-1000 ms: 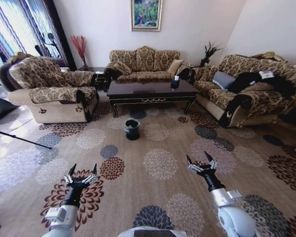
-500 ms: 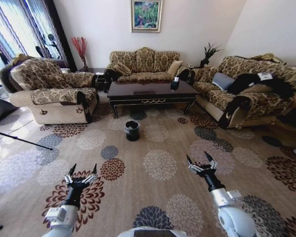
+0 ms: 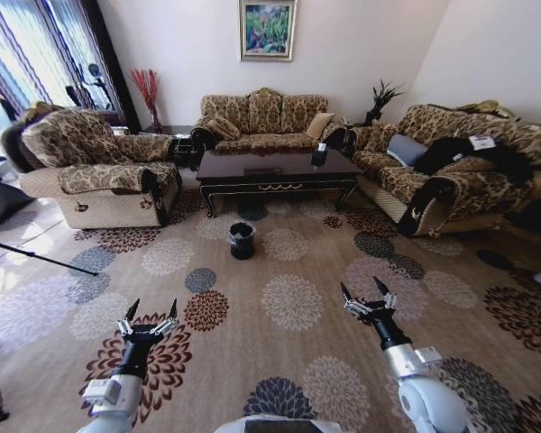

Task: Move to the front of the table and pick up the trash from the floor, then place it into the trash bin.

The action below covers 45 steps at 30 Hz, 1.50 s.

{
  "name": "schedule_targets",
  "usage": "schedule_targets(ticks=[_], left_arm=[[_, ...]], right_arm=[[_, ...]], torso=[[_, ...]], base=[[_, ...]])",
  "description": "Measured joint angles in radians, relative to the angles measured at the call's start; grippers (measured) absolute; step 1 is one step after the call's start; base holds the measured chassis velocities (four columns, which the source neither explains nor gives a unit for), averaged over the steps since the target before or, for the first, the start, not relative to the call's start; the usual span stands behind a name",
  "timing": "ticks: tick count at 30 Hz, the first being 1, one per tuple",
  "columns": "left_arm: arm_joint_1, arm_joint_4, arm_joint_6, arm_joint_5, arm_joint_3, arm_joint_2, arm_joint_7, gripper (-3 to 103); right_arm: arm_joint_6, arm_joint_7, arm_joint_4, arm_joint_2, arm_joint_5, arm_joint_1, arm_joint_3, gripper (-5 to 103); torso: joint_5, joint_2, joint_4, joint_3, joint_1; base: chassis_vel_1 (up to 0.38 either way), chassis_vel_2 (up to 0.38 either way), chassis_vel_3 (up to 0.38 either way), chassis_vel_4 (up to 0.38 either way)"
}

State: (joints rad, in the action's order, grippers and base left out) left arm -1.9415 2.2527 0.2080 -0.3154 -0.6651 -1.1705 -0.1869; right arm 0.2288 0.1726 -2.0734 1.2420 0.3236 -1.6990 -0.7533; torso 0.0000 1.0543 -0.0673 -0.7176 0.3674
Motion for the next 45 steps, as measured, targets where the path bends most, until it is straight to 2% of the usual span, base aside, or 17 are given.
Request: schedule_targets(ticks=[14, 21, 45], left_arm=[[0.000, 0.000, 0.000, 0.000, 0.000, 0.000, 0.000, 100], [0.000, 0.000, 0.000, 0.000, 0.000, 0.000, 0.000, 100], [0.000, 0.000, 0.000, 0.000, 0.000, 0.000, 0.000, 100]], right_arm=[[0.000, 0.000, 0.000, 0.000, 0.000, 0.000, 0.000, 100], [0.000, 0.000, 0.000, 0.000, 0.000, 0.000, 0.000, 100], [0.000, 0.000, 0.000, 0.000, 0.000, 0.000, 0.000, 100]], torso=[[0.0000, 0.073, 0.0000, -0.041, 0.033], [0.0000, 0.096, 0.0000, -0.052, 0.044], [0.0000, 0.087, 0.0000, -0.047, 0.041]], base=[[0.000, 0.000, 0.000, 0.000], [0.000, 0.000, 0.000, 0.000], [0.000, 0.000, 0.000, 0.000]])
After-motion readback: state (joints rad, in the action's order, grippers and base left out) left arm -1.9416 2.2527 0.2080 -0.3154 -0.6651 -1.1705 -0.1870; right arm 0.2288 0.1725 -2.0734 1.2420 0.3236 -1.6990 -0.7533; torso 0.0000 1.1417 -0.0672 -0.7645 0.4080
